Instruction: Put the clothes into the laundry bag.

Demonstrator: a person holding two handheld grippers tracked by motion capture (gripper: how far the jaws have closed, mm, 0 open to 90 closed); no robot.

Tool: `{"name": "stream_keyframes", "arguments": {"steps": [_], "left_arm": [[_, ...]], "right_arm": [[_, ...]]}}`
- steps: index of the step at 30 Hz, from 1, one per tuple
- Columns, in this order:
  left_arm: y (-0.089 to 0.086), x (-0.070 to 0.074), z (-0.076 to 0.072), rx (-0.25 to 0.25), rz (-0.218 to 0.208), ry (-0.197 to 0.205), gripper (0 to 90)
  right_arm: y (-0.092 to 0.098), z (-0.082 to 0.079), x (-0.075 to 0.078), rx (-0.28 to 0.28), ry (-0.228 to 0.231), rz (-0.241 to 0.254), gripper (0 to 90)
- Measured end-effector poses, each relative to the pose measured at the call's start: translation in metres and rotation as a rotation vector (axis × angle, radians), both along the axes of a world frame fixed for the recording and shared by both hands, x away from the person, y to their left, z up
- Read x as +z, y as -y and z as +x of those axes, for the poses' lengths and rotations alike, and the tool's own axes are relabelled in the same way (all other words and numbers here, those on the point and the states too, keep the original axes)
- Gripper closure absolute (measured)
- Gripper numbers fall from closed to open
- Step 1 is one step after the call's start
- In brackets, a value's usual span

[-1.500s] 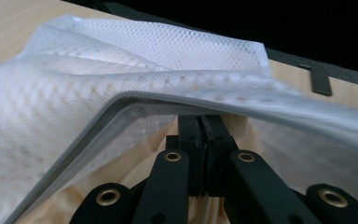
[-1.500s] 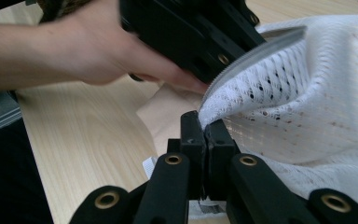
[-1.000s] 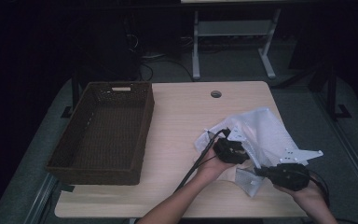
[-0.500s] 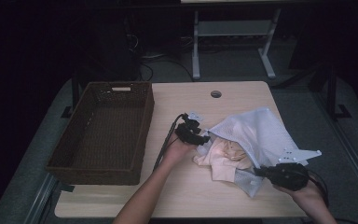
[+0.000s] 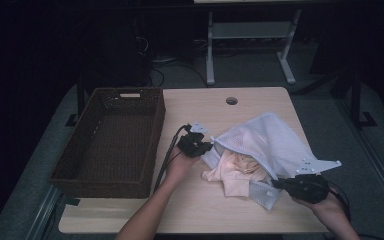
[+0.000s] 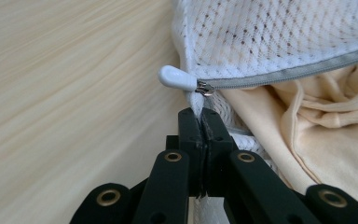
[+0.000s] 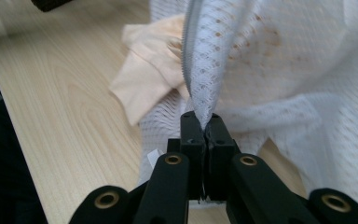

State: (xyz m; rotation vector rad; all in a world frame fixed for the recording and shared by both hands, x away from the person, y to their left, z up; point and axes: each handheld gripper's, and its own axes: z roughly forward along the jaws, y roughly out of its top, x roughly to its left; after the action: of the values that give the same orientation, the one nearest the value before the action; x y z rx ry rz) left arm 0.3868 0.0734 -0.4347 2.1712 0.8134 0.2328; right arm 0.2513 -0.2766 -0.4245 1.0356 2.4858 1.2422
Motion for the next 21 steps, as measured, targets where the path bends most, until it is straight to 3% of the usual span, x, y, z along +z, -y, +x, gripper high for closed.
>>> {"name": "stream_keyframes", "arguments": {"steps": [4,5,9,15,16,18,21], "left_arm": [[-0.021,-0.002,-0.027,0.042,0.018,-0.013,87.9],[-0.030,-0.006,-0.040,0.052,0.031,-0.030,87.7],[-0.039,-0.009,-0.053,0.058,0.036,-0.064,86.4],[-0.042,-0.002,-0.076,0.049,-0.004,-0.043,60.2],[-0.041,0.004,-0.084,0.017,-0.024,-0.041,52.5],[-0.040,0.006,-0.089,0.001,-0.032,-0.041,46.6],[-0.034,0.007,-0.103,-0.060,-0.079,-0.053,40.0]], "right_arm": [[-0.010,0.004,-0.003,0.016,0.003,-0.028,87.8],[-0.013,0.007,-0.004,0.015,0.008,-0.038,87.8],[-0.016,0.010,-0.005,0.014,0.013,-0.042,87.8],[-0.016,0.008,-0.008,0.016,0.011,-0.039,87.7],[-0.015,0.007,-0.008,0.015,0.006,-0.039,87.7],[-0.015,0.007,-0.009,0.018,0.007,-0.038,87.7],[-0.016,0.005,-0.010,0.027,0.002,-0.039,87.7]]}}
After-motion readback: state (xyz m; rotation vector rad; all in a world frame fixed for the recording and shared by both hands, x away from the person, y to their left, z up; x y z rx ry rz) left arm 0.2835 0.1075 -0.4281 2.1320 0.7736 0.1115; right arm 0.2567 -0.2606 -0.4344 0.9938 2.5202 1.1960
